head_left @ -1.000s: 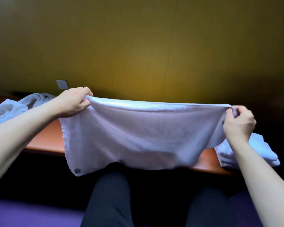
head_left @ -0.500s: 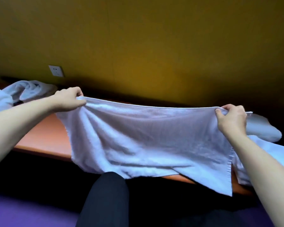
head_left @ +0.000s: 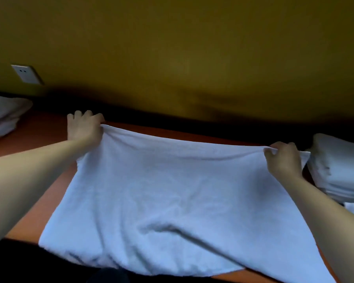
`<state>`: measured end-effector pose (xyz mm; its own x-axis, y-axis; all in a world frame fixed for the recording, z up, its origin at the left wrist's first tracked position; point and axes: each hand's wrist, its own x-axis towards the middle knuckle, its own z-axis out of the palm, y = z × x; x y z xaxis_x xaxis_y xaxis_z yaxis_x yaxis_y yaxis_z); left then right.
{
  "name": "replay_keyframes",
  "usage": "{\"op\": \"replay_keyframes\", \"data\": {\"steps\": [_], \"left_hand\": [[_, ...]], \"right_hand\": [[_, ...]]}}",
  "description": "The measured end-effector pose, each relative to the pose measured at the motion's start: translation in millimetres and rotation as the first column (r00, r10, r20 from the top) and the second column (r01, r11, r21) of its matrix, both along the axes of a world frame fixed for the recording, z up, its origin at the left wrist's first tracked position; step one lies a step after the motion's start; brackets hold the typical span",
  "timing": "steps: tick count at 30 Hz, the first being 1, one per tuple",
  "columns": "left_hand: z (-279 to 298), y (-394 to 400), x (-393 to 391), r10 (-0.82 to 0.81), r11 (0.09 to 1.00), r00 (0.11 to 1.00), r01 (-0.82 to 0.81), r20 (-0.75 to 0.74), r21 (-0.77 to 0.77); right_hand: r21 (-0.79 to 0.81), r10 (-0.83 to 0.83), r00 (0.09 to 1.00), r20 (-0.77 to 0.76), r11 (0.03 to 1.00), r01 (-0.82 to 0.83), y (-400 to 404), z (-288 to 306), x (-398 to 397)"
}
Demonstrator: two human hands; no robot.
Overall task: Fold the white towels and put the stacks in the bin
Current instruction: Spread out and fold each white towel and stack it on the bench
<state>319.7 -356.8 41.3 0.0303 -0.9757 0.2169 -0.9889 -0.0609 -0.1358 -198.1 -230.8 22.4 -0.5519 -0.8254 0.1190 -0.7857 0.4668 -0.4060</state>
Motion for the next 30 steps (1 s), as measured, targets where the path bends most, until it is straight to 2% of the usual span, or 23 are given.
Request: {"op": "replay_keyframes", "data": {"steps": [3, 5, 7, 9, 12, 17, 22, 30], "left_hand": [[-8.8, -16.6, -19.5, 0.02, 0.997, 0.999, -0.022, -0.03, -0.073], [-7.7, -19.9, -32.3, 0.073, 0.991, 0.988, -0.087, -0.137, -0.097], [-10.6, -10.3, -43.5, 0.106, 0.989, 0.972, -0.125, -0.209, -0.076], [-20.8, 14.2, -53.9, 0.081, 0.994, 0.966, -0.096, -0.246, -0.052], [-50.2, 66.6, -58.6, 0.05, 0.999, 0.949, -0.042, -0.311, 0.034], [-104.0, 122.3, -40.5, 0.183, 0.942, 0.936, -0.08, -0.3, 0.327], [-118.0, 108.2, -32.6, 0.143, 0.947, 0.942, -0.041, -0.302, 0.32], [-117.7, 69.1, -18.1, -0.008, 0.962, 0.964, 0.079, -0.266, 0.26]], "right_hand": [[-0.002, -0.009, 1.0, -0.008, 1.0, 0.009, -14.6, -8.4, -5.8], [-0.036, -0.02, 1.0, 0.017, 0.999, 0.02, -19.8, -10.8, -8.0], [-0.041, 0.01, 0.998, 0.062, 0.999, -0.007, -18.4, -13.9, -7.1], [-0.022, 0.075, 0.993, 0.093, 0.997, -0.073, -8.6, -21.1, -3.3], [0.014, 0.16, 0.987, -0.023, 0.987, -0.159, 13.3, -39.2, 5.4], [0.24, 0.243, 0.965, -0.103, 0.947, -0.213, 41.5, -76.1, 13.1], [0.282, 0.282, 0.953, -0.113, 0.928, -0.241, 45.4, -96.3, 6.7], [0.301, 0.24, 0.962, -0.128, 0.934, -0.193, 27.6, -97.6, 8.0]]}}
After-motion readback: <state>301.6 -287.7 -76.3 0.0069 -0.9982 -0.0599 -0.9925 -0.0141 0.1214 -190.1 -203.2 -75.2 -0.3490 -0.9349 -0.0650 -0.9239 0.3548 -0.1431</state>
